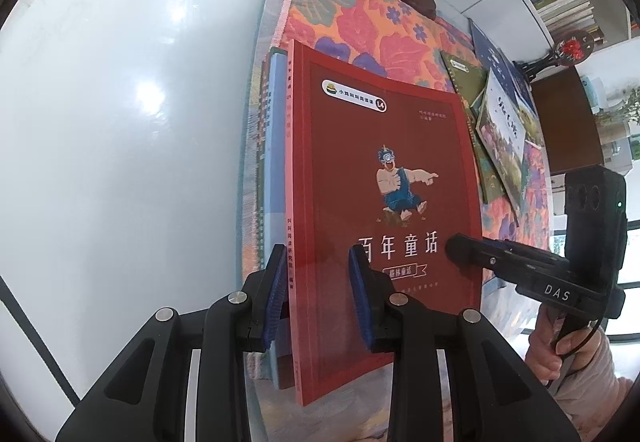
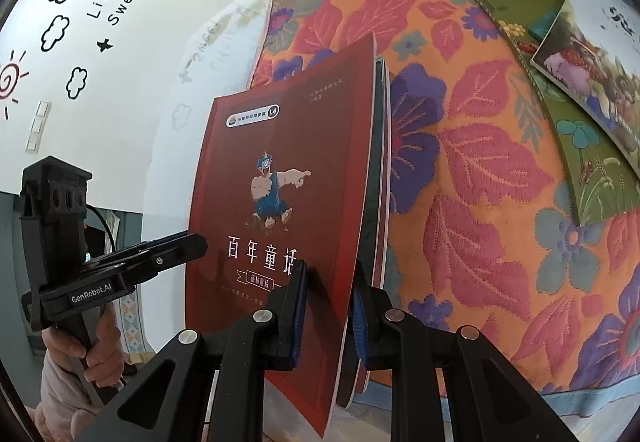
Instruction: Organize books
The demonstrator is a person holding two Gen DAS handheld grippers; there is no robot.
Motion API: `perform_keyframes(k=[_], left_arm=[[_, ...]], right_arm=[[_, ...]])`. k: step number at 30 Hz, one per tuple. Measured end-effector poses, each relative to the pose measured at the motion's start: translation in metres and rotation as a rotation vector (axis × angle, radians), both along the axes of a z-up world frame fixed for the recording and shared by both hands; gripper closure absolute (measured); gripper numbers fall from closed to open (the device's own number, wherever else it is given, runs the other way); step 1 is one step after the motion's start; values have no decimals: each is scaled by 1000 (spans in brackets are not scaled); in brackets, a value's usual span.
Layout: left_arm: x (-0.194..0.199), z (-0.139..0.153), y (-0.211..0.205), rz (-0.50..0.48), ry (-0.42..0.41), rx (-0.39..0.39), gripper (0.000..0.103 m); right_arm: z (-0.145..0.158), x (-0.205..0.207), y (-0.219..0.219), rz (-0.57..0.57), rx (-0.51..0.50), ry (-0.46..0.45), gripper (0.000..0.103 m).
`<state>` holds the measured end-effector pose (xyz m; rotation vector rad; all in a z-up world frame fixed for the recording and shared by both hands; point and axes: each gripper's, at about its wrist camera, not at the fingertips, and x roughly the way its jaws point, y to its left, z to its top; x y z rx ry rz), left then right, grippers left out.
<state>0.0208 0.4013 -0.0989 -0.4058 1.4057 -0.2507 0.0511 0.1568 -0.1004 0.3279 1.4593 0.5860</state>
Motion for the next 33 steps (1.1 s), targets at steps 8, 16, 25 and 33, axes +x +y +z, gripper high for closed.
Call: perform_keyframes(k=[8, 16, 25, 33], left_arm=[[-8, 7, 11, 23, -15, 23, 74], [-13, 14, 13, 41, -29, 48, 74], [-20, 22, 17, 79, -32, 96, 74], [-20, 31, -8, 55, -44, 110, 74]], right_arm=[[-1, 1, 7, 18, -19, -7, 81], [-1, 3, 7, 12, -25, 1, 80], [13, 8, -18, -92, -46, -37, 58], [20, 4, -53, -155, -29, -78, 56]])
